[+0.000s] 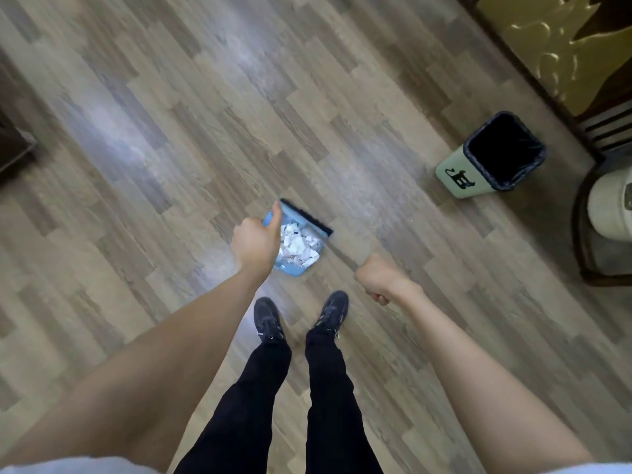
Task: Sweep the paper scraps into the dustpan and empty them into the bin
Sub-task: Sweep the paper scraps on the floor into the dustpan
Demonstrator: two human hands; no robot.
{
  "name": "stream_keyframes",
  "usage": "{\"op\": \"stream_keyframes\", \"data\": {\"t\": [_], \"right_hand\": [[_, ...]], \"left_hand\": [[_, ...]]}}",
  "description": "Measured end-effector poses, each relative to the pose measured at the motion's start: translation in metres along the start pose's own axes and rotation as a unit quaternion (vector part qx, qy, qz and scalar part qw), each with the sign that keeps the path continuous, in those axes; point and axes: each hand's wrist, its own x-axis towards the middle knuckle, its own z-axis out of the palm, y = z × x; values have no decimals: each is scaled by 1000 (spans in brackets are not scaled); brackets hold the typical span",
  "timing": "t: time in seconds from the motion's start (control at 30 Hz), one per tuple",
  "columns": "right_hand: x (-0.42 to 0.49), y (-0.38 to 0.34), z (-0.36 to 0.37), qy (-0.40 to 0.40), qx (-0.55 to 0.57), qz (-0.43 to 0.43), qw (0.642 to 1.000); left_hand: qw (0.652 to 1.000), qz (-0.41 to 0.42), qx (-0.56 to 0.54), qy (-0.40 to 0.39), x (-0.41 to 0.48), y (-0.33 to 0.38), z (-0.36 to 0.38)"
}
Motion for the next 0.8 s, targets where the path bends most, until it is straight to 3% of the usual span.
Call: {"op": "stream_keyframes", "data": {"t": [0.2,0.4,0.8], "right_hand": [[-22,11,-7,-56,20,28,998],[-43,12,-52,-17,58,31,998],[-156,23,-214,64,128,3,990]], "left_hand": [[999,-7,-36,24,-3,26,2],[999,32,-32,9,-10,84,-14],[978,201,-59,-16,-67,285,-55]]}}
